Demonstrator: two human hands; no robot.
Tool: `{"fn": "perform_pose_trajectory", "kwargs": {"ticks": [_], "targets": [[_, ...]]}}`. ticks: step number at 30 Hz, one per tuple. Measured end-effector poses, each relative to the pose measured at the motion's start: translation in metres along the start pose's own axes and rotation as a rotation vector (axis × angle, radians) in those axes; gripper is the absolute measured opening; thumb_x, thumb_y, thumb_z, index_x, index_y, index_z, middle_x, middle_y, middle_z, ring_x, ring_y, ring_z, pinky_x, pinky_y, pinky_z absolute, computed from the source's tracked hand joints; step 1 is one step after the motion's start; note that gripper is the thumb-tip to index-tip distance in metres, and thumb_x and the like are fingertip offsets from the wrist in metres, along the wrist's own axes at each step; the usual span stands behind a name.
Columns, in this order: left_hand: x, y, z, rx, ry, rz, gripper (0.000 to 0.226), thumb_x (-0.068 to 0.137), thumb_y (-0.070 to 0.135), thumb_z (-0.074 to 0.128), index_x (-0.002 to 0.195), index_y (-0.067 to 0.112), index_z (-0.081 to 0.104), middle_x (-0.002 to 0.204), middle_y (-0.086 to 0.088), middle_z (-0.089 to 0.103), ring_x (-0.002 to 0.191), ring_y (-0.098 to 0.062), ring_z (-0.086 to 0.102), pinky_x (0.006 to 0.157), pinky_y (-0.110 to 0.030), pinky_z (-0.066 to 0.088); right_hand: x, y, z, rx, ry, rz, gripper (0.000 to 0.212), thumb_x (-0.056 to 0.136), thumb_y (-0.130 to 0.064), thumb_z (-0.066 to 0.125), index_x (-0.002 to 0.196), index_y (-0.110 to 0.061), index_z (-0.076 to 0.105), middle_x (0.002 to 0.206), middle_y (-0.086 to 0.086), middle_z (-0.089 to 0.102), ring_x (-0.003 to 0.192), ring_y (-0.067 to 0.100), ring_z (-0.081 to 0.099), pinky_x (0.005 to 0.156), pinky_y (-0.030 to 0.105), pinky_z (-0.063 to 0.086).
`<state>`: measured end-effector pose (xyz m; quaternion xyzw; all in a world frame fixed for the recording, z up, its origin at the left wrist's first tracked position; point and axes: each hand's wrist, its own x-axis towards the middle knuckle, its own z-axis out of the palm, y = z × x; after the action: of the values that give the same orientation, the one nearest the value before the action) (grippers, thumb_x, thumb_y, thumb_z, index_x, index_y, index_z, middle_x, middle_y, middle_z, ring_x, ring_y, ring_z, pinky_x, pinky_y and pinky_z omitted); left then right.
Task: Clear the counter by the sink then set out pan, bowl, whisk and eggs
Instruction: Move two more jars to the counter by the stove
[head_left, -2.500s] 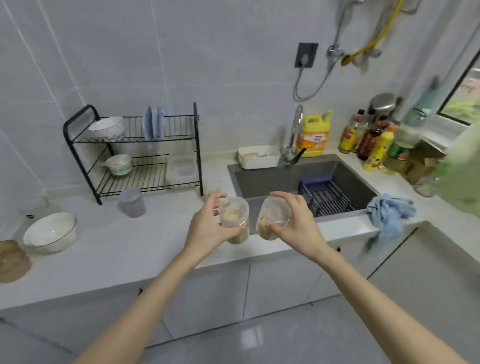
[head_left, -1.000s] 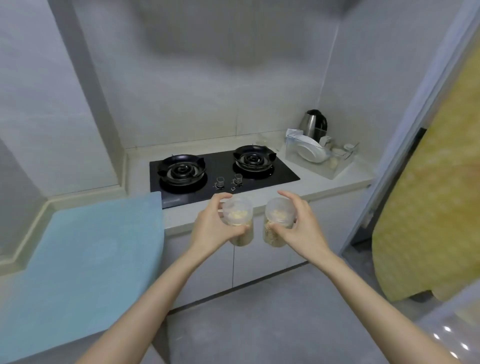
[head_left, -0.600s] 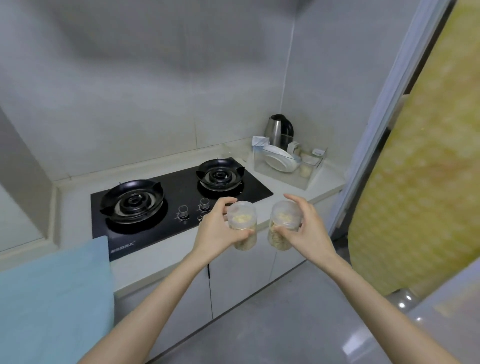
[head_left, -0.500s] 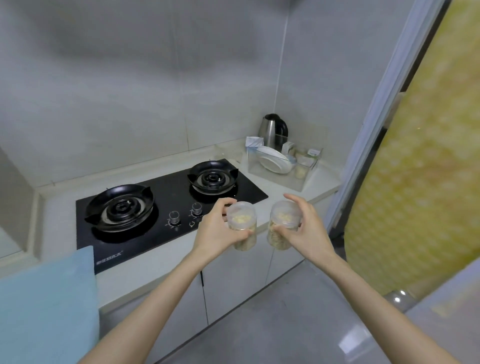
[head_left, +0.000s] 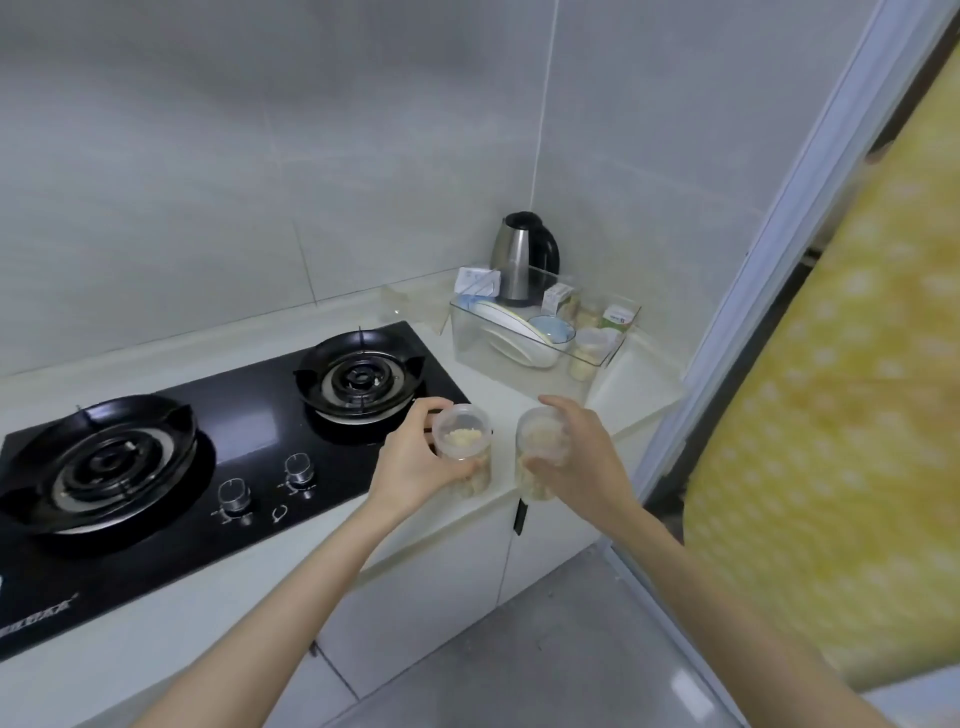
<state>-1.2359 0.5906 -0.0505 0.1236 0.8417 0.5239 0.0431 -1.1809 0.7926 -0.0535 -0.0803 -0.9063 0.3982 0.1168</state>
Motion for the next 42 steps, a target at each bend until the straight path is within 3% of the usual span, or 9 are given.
{"fn": "perform_pose_trajectory", "kwargs": {"ticks": [6,11,17,22,27,32,36,39,42], "targets": [[0.068,-0.014,0.036,-0.025,0.049,-0.087,0.067,0.056,0.022,0.088,0.110,0.035,0.051,0.102,0.016,0.064,0.093,0.002,0.061,0.083,-0.033,0.054,0.071,0.047,0.001,0.007,-0.087,0.045,0.066,0.076,-0.024,0.069,0.134,-0.036,0.039,0.123,-0.007,0.038,0.115,0.015,0.046,0.089,0.023,0.038],[0.119,-0.033,0.051,-0.014,0.048,-0.137,0.067,0.056,0.023,0.088,0.109,0.036,0.049,0.105,0.013,0.064,0.098,-0.007,0.062,0.080,-0.028,0.054,0.116,0.070,0.015,-0.020,-0.181,0.057,0.068,0.078,-0.019,0.070,0.137,-0.030,0.037,0.125,-0.002,0.038,0.104,0.013,0.047,0.085,0.019,0.035],[0.175,-0.056,0.065,-0.012,0.033,-0.160,0.070,0.057,0.022,0.088,0.113,0.033,0.048,0.104,0.015,0.061,0.099,-0.005,0.060,0.089,-0.035,0.052,0.164,0.084,0.044,-0.084,-0.216,0.075,0.070,0.077,-0.016,0.072,0.136,-0.029,0.037,0.130,0.000,0.040,0.111,0.018,0.050,0.087,0.021,0.039],[0.225,-0.080,0.072,-0.024,-0.049,-0.178,0.070,0.052,0.025,0.083,0.109,0.042,0.046,0.102,0.016,0.062,0.098,-0.006,0.061,0.088,-0.040,0.053,0.201,0.093,0.071,-0.160,-0.238,0.095,0.066,0.080,-0.018,0.070,0.136,-0.027,0.036,0.135,0.000,0.040,0.111,0.024,0.053,0.083,0.028,0.043],[0.257,-0.096,0.077,-0.012,-0.121,-0.175,0.072,0.053,0.023,0.083,0.113,0.035,0.046,0.103,0.011,0.062,0.100,-0.012,0.060,0.087,-0.035,0.052,0.222,0.095,0.092,-0.158,-0.220,0.136,0.059,0.078,-0.017,0.071,0.130,-0.018,0.045,0.129,0.005,0.044,0.104,0.030,0.057,0.079,0.031,0.045],[0.279,-0.100,0.077,-0.013,-0.175,-0.158,0.068,0.060,0.015,0.084,0.108,0.042,0.045,0.098,0.020,0.061,0.094,0.003,0.057,0.077,-0.018,0.048,0.234,0.098,0.096,-0.097,-0.188,0.157,0.058,0.074,-0.017,0.074,0.126,-0.022,0.049,0.126,0.000,0.046,0.108,0.025,0.055,0.080,0.030,0.044],[0.289,-0.103,0.079,-0.017,-0.206,-0.141,0.068,0.062,0.012,0.084,0.114,0.036,0.047,0.101,0.017,0.061,0.097,-0.002,0.058,0.083,-0.024,0.051,0.232,0.098,0.096,-0.265,-0.189,0.077,0.057,0.077,-0.030,0.074,0.127,-0.021,0.049,0.130,0.001,0.049,0.112,0.026,0.052,0.078,0.037,0.049],[0.289,-0.104,0.082,-0.012,-0.204,-0.139,0.069,0.062,0.011,0.083,0.118,0.030,0.048,0.107,0.011,0.061,0.104,-0.008,0.058,0.088,-0.032,0.052,0.229,0.098,0.092,-0.453,-0.156,-0.003,0.057,0.078,-0.040,0.071,0.128,-0.022,0.050,0.132,-0.006,0.049,0.114,0.021,0.048,0.071,0.032,0.049],[0.286,-0.103,0.083,-0.020,-0.194,-0.134,0.068,0.064,0.012,0.082,0.121,0.027,0.049,0.111,0.010,0.060,0.106,-0.009,0.057,0.088,-0.029,0.051,0.227,0.095,0.088,-0.497,-0.155,-0.046,0.053,0.080,-0.040,0.069,0.127,-0.023,0.052,0.132,-0.007,0.048,0.111,0.021,0.049,0.066,0.031,0.047]]}}
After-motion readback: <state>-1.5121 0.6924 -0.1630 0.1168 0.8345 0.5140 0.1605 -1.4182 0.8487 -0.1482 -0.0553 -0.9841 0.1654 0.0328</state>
